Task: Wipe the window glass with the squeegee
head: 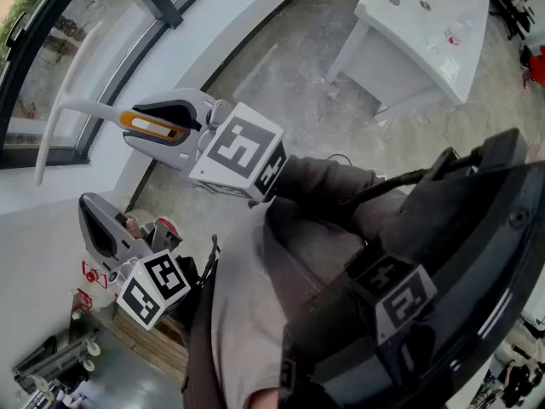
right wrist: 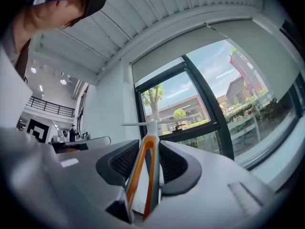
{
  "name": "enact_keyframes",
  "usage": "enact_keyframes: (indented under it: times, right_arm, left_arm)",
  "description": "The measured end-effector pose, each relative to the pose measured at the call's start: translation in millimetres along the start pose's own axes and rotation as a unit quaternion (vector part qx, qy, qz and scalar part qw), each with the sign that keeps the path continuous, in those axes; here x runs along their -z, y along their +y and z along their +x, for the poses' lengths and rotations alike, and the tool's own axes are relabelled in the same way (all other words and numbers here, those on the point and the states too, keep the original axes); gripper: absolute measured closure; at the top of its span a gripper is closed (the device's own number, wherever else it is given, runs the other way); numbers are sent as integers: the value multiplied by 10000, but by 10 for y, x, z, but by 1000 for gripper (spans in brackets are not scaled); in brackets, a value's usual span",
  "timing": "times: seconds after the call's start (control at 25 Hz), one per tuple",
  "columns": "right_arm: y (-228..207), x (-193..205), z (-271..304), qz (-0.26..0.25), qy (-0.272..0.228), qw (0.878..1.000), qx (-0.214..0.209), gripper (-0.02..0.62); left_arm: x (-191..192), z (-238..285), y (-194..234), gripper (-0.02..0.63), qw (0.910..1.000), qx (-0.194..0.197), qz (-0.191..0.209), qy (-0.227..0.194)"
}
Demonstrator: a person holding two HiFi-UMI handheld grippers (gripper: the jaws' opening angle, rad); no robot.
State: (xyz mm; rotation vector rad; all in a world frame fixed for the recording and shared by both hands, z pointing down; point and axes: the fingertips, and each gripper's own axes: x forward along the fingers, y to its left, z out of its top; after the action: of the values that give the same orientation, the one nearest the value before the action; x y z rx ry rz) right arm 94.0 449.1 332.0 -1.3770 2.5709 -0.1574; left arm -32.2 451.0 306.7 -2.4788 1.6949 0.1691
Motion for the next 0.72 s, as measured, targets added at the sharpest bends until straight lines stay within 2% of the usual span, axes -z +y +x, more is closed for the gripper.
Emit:
enact_keyframes:
  times: [0.36, 0.6, 0.72]
  right_arm:
    - [5, -1, -4, -15, 6, 10000, -16, 463]
    - [11, 39, -49, 57, 32, 10000, -45, 463]
    - [3, 59, -43, 161, -10, 9997, -202, 463]
  left_arm:
    - [7, -13, -3, 604, 10000, -4, -33, -9]
    - [65, -52, -48, 604, 9999, -28, -76, 133]
    - [109, -59, -53, 604, 9998, -123, -76, 154]
